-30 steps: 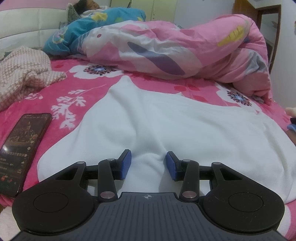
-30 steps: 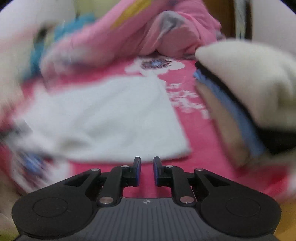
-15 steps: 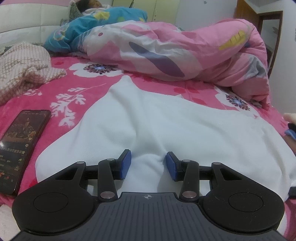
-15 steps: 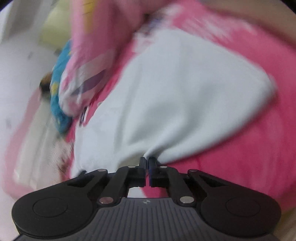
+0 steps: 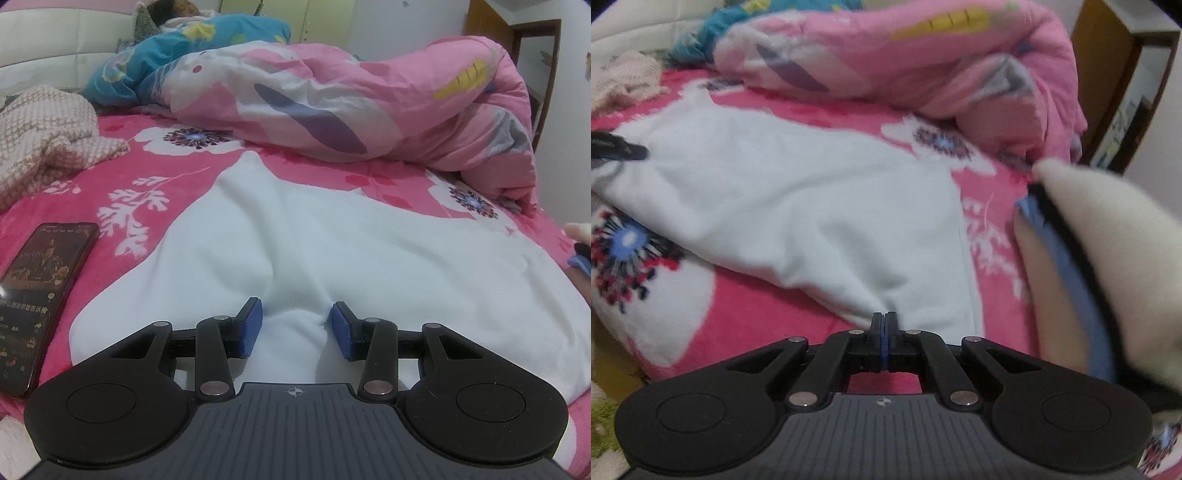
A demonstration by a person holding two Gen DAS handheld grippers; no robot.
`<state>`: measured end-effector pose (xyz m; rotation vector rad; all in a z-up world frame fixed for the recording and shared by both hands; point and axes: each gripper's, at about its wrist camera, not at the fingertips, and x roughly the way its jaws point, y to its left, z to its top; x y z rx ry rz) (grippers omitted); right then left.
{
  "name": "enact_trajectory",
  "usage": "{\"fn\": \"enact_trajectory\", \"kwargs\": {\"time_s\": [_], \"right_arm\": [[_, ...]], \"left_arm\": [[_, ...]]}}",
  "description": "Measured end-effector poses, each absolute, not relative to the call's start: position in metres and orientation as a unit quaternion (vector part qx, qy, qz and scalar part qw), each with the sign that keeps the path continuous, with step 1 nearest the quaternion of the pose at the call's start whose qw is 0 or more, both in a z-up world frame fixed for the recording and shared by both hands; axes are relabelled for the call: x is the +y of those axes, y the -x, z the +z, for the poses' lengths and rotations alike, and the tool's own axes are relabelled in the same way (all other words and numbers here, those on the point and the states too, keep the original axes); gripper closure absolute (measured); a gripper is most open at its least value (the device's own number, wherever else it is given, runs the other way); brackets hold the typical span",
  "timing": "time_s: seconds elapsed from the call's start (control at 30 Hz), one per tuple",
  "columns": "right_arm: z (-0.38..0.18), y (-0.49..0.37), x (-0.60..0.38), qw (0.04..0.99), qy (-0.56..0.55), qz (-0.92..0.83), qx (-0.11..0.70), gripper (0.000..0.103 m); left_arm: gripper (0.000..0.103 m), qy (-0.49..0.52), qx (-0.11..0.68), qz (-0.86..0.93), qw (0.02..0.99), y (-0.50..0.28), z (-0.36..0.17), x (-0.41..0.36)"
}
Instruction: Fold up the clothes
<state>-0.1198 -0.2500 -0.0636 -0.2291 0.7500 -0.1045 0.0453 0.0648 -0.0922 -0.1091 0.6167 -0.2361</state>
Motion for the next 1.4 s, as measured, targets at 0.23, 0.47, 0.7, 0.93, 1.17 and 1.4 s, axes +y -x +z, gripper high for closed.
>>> {"fn": "enact_trajectory", "kwargs": {"time_s": [0.23,0.47,0.7,0.93,1.17,1.4], "right_arm": [[-0.053,0.100,-0.268,0.938,0.056,-0.046,0.339,0.100],[-0.091,0.095,-0.283,0.908,0.152,-0.082,0.382,0.103],[-0.046,0.080,-0.252,0.936,0.164,-0.082,0.300,0.101],[-0.101,0.032,-0.237,0.927,0.216,-0.037,0.305,0.103],[-0.064,0.047,-0.274,0.923,0.186,-0.146,0.305,0.100],[-0.082,0.005,-0.247,0.930,0.189,-0.069,0.308,0.101]], "left_arm": [[0.061,0.051,0.305,-0.113,0.944,-0.045,-0.091,0.064],[0.061,0.046,0.303,-0.113,0.945,-0.044,-0.091,0.062],[0.061,0.039,0.300,-0.108,0.947,-0.044,-0.092,0.060],[0.060,0.038,0.297,-0.109,0.948,-0.041,-0.092,0.060],[0.060,0.034,0.290,-0.115,0.949,-0.040,-0.094,0.061],[0.060,0.036,0.288,-0.114,0.950,-0.039,-0.094,0.062]]}}
